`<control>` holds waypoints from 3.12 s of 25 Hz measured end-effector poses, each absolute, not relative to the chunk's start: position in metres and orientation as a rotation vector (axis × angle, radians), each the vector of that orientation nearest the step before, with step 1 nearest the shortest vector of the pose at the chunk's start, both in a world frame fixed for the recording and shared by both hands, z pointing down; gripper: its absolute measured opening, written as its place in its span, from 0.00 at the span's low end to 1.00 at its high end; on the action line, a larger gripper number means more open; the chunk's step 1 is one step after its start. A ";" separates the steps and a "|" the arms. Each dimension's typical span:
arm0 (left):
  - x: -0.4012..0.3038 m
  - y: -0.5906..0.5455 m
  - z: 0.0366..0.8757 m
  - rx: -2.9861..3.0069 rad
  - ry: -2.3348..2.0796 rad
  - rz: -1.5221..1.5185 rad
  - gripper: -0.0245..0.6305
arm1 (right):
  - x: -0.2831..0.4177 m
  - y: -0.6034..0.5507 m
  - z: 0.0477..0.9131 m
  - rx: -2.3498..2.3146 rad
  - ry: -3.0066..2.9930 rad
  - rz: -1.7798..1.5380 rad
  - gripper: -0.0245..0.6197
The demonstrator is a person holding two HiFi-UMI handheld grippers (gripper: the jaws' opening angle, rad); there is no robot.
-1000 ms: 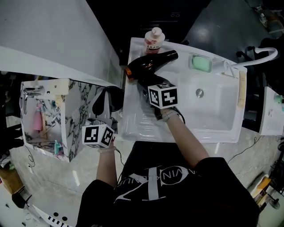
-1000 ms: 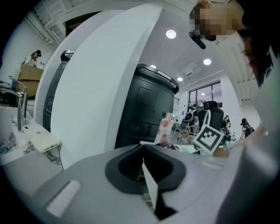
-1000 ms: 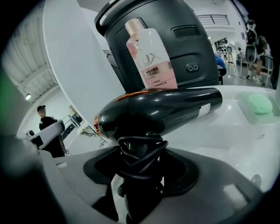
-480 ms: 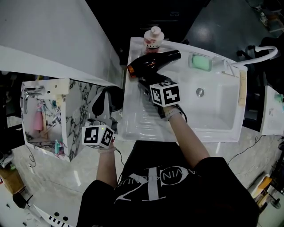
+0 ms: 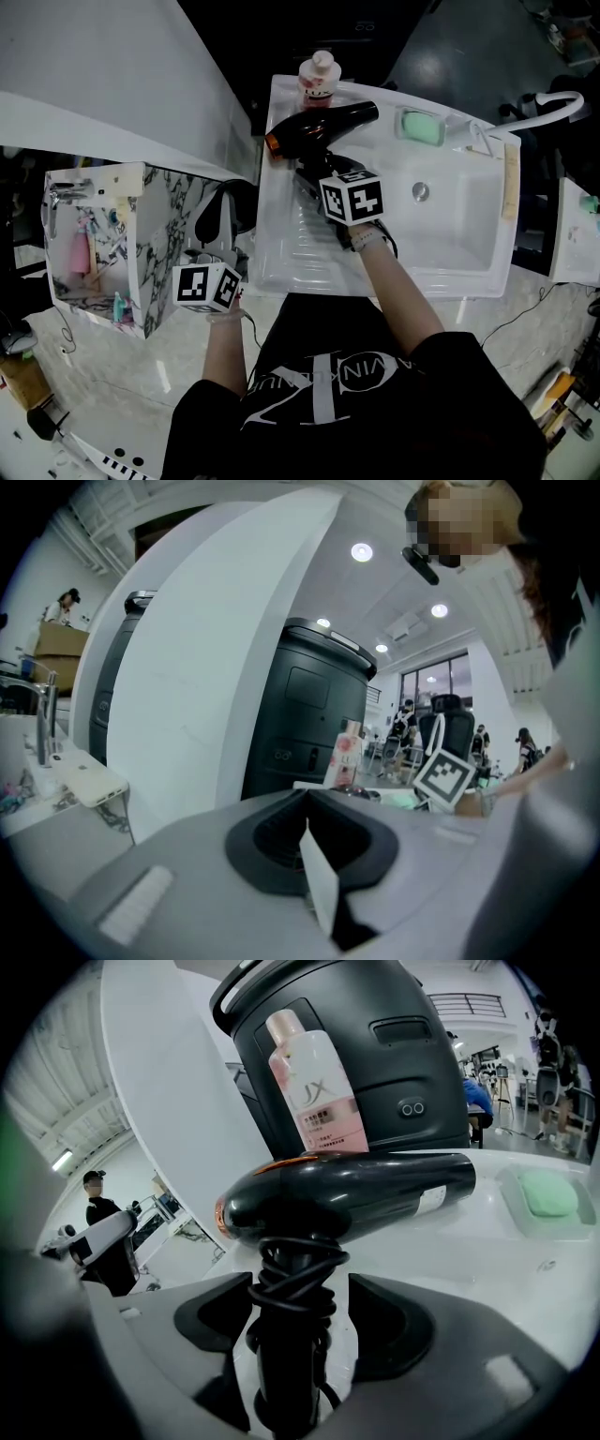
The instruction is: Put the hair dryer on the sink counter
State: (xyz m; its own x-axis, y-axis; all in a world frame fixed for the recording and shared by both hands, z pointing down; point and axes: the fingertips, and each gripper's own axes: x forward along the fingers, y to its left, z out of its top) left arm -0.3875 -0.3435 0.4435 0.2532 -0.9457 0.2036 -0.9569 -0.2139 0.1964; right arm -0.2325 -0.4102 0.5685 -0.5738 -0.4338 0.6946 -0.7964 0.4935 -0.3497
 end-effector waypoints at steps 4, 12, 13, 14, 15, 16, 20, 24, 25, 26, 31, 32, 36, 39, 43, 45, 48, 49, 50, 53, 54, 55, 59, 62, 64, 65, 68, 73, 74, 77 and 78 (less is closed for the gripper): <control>-0.384 -0.339 0.445 2.249 -1.760 0.062 0.04 | -0.226 -0.405 0.567 1.017 -2.222 0.909 0.56; -0.371 -0.331 0.440 2.283 -1.739 0.049 0.04 | -0.216 -0.391 0.556 1.020 -2.248 0.900 0.56; -0.370 -0.329 0.439 2.286 -1.737 0.048 0.04 | -0.214 -0.388 0.554 1.019 -2.252 0.900 0.56; -0.369 -0.328 0.437 2.288 -1.736 0.046 0.04 | -0.213 -0.386 0.552 1.018 -2.255 0.899 0.56; -0.368 -0.326 0.436 2.292 -1.735 0.044 0.04 | -0.212 -0.383 0.550 1.017 -2.259 0.899 0.56; -0.366 -0.324 0.435 2.295 -1.734 0.043 0.04 | -0.210 -0.380 0.548 1.018 -2.263 0.897 0.56; -0.363 -0.314 0.432 2.306 -1.730 0.038 0.04 | -0.206 -0.370 0.542 1.026 -2.279 0.890 0.56; -0.360 -0.302 0.429 2.320 -1.728 0.037 0.04 | -0.201 -0.357 0.535 1.032 -2.296 0.875 0.55; -0.359 -0.299 0.428 2.322 -1.727 0.036 0.04 | -0.200 -0.354 0.533 1.035 -2.300 0.870 0.54; -0.359 -0.297 0.428 2.323 -1.726 0.034 0.04 | -0.198 -0.352 0.531 1.040 -2.304 0.864 0.53; -0.357 -0.285 0.423 2.330 -1.730 0.031 0.04 | -0.188 -0.339 0.518 1.074 -2.328 0.826 0.40; -0.356 -0.283 0.422 2.333 -1.729 0.030 0.04 | -0.185 -0.336 0.516 1.083 -2.334 0.818 0.37; -0.353 -0.276 0.418 2.344 -1.731 0.021 0.04 | -0.172 -0.328 0.503 1.134 -2.370 0.780 0.23; -0.352 -0.273 0.413 2.355 -1.733 0.014 0.04 | -0.162 -0.325 0.491 1.176 -2.401 0.751 0.15; -0.350 -0.270 0.409 2.362 -1.739 0.007 0.04 | -0.150 -0.322 0.472 1.228 -2.448 0.682 0.08; -0.350 -0.269 0.405 2.367 -1.742 0.001 0.04 | -0.146 -0.320 0.462 1.246 -2.477 0.647 0.06; -0.348 -0.270 0.399 2.383 -1.747 -0.009 0.04 | -0.141 -0.318 0.449 1.264 -2.514 0.607 0.04; -0.348 -0.271 0.397 2.388 -1.749 -0.013 0.04 | -0.140 -0.318 0.445 1.268 -2.525 0.599 0.04; -0.347 -0.271 0.394 2.392 -1.750 -0.019 0.04 | -0.139 -0.317 0.441 1.271 -2.536 0.592 0.04; -0.346 -0.273 0.386 2.407 -1.757 -0.032 0.04 | -0.136 -0.316 0.429 1.272 -2.573 0.557 0.04; -0.346 -0.274 0.383 2.414 -1.762 -0.034 0.04 | -0.135 -0.316 0.425 1.271 -2.585 0.545 0.04; -0.346 -0.275 0.380 2.420 -1.767 -0.035 0.04 | -0.134 -0.316 0.422 1.271 -2.597 0.535 0.04; -0.345 -0.279 0.369 2.439 -1.794 -0.044 0.04 | -0.130 -0.317 0.409 1.277 -2.625 0.491 0.04; -0.345 -0.281 0.362 2.452 -1.809 -0.055 0.04 | -0.126 -0.319 0.400 1.285 -2.643 0.450 0.04; -0.344 -0.283 0.356 2.463 -1.818 -0.060 0.04 | -0.125 -0.320 0.392 1.289 -2.663 0.416 0.04; -0.344 -0.284 0.354 2.468 -1.823 -0.063 0.04 | -0.125 -0.321 0.388 1.292 -2.673 0.397 0.04; -0.345 -0.286 0.348 2.477 -1.835 -0.072 0.04 | -0.123 -0.323 0.379 1.307 -2.692 0.350 0.04; -0.346 -0.291 0.337 2.492 -1.851 -0.083 0.04 | -0.120 -0.327 0.364 1.331 -2.715 0.316 0.04; -0.347 -0.292 0.335 2.496 -1.854 -0.086 0.04 | -0.119 -0.328 0.362 1.336 -2.720 0.308 0.04; -0.348 -0.295 0.330 2.500 -1.865 -0.096 0.04 | -0.116 -0.330 0.355 1.353 -2.732 0.299 0.04; -0.349 -0.295 0.328 2.499 -1.868 -0.100 0.04 | -0.115 -0.330 0.354 1.359 -2.735 0.299 0.04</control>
